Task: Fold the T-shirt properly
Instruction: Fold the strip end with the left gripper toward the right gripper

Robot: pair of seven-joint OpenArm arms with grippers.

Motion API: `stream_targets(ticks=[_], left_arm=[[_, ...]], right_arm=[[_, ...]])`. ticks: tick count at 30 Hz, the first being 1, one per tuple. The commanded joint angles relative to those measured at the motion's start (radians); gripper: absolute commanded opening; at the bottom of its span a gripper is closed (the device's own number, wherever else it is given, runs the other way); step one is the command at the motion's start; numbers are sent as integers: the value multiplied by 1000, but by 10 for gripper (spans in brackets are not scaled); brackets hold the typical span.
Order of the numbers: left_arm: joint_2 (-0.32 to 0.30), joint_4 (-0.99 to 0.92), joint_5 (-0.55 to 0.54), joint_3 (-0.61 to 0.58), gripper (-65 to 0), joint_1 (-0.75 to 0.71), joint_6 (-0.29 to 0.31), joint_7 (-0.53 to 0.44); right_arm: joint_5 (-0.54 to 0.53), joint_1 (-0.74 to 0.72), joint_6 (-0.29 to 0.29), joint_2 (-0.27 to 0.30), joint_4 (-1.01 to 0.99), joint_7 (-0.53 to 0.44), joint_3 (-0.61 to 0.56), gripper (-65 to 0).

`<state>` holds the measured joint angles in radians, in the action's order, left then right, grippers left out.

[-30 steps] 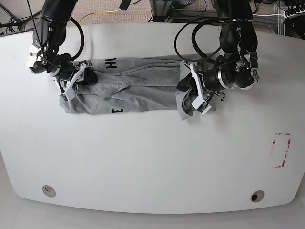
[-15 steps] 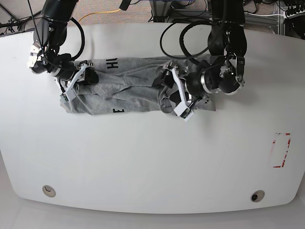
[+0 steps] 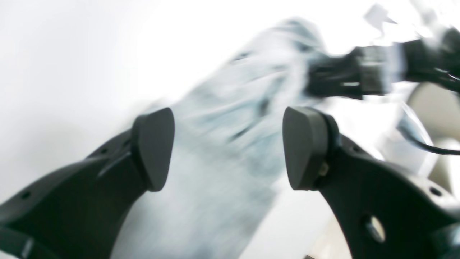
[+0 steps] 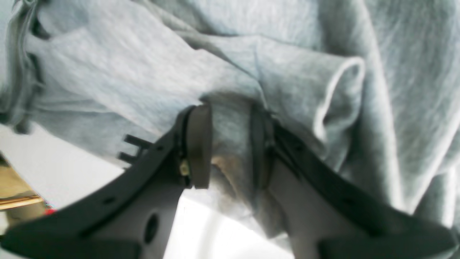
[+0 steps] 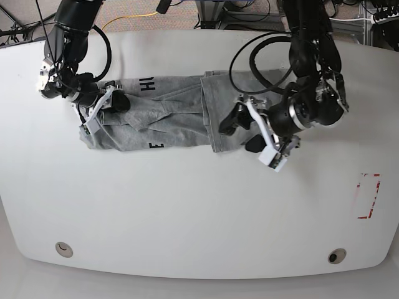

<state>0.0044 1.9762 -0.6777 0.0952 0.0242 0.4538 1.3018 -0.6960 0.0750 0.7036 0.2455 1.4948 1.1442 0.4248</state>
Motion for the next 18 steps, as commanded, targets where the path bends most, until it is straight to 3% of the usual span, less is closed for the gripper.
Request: stream_targets(ticks=[1, 4, 7, 9, 11, 14, 18], left_arm=[[-60, 8, -18, 47, -217, -11, 3, -6], [-120, -1, -18, 59, -217, -54, 3, -9], [-157, -2, -14, 62, -217, -97, 3, -11], [-182, -19, -6, 62, -217, -123, 3, -37], [-198, -48, 11, 62, -217, -139, 3, -81], [-226, -104, 25, 62, -217, -171, 4, -143], [-245, -176, 23, 61, -217, -189, 4, -216]], right_arm=[[-89, -28, -5, 19, 10, 10, 4, -463], [-184, -33, -5, 44, 10, 10, 4, -452], [-305, -33, -5, 68, 10, 10, 7, -342], [-382, -33, -5, 84, 7, 10, 52, -227], [-417, -34, -5, 84, 3, 10, 116, -152], [-426, -34, -5, 99, 2, 10, 188, -100], [-428, -59, -5, 147, -92, 9, 247, -87]])
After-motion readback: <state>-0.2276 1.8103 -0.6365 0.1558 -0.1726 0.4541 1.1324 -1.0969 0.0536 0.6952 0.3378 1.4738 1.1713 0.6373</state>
